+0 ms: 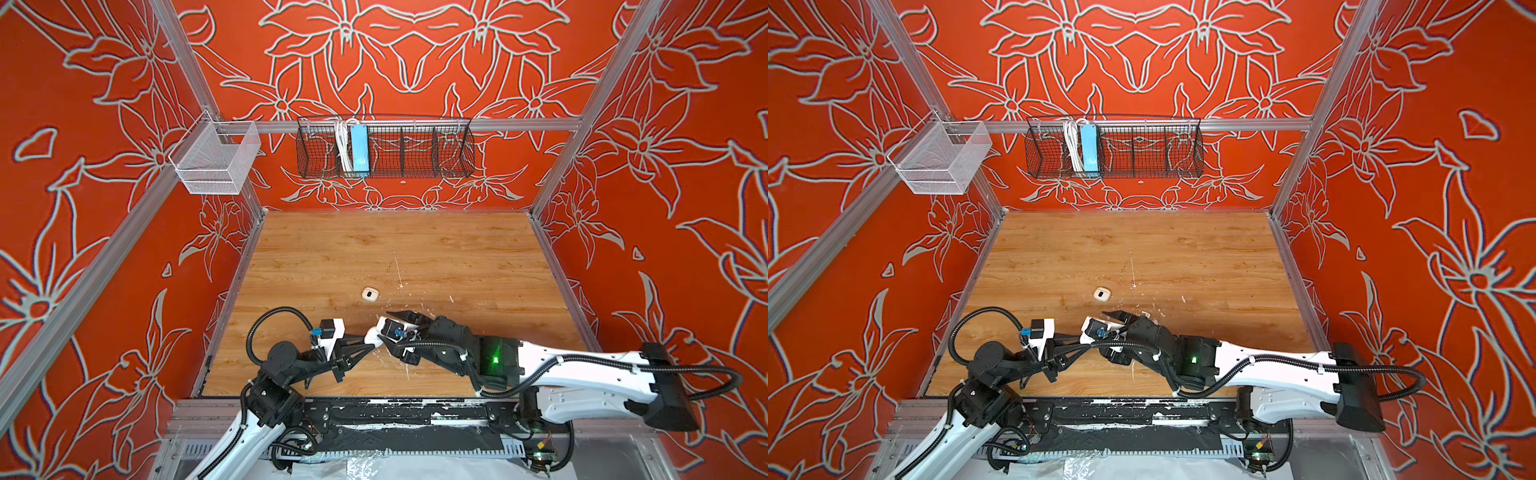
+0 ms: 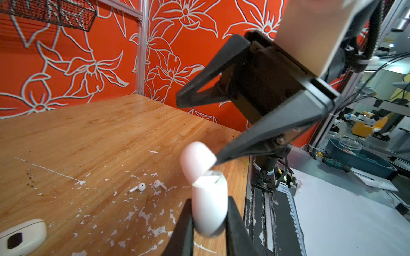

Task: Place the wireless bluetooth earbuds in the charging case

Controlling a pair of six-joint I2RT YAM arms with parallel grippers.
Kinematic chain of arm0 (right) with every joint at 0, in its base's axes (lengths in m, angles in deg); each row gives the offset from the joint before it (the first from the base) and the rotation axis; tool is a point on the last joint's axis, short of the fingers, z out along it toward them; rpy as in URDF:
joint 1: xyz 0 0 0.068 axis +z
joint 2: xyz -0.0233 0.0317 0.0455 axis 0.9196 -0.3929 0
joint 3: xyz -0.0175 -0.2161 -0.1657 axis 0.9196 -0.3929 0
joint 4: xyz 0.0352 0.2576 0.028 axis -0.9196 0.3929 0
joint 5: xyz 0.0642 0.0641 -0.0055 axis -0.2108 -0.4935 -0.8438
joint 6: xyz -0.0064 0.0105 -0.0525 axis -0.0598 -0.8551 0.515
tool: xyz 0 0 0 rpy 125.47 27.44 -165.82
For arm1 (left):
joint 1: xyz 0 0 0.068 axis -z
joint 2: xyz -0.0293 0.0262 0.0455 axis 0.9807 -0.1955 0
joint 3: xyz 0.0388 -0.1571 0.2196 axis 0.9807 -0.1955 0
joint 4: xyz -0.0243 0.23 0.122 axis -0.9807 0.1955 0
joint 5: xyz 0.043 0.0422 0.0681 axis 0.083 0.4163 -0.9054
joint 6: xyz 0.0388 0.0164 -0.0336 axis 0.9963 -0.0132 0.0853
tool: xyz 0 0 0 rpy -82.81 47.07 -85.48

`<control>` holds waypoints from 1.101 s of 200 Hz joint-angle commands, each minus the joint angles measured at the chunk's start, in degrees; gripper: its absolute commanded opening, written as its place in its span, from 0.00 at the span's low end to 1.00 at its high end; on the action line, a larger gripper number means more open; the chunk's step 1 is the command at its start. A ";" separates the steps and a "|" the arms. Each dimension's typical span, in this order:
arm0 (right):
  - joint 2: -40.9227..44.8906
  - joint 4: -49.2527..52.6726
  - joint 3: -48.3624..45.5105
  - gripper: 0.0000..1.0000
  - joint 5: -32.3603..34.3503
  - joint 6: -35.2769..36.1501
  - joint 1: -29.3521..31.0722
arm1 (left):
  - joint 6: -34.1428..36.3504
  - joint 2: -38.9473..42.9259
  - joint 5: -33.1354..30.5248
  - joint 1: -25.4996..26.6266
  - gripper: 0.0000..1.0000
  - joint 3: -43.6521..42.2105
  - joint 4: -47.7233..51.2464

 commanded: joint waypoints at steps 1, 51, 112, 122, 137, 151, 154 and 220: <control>0.65 -2.20 1.79 0.54 1.62 -1.23 -1.23 | 1.44 -1.11 3.61 0.89 0.00 0.87 -3.16; 1.32 -1.11 0.72 0.53 2.30 -3.70 -2.97 | 1.74 -0.72 2.86 1.35 0.00 0.89 -2.69; 5.91 18.69 -0.49 0.55 7.52 -33.60 -21.76 | 1.34 1.67 -1.26 1.35 0.00 0.97 0.87; 5.19 21.11 -1.90 0.54 1.68 -38.19 -27.38 | 1.19 1.93 -1.05 1.35 0.00 0.72 0.66; 2.82 20.19 -5.05 0.54 -5.77 -41.40 -32.53 | 0.98 2.22 -1.05 1.35 0.00 0.44 0.61; -0.57 18.44 -7.30 0.53 -10.77 -43.15 -34.82 | 1.05 2.49 -1.13 1.35 0.00 0.44 1.08; -1.50 18.04 -7.68 0.53 -11.70 -43.51 -35.18 | 1.11 2.51 -1.14 1.35 0.00 0.44 1.13; -18.24 17.46 -3.00 0.51 -21.05 -46.62 -35.92 | 1.23 2.93 -1.31 1.35 0.00 0.87 2.00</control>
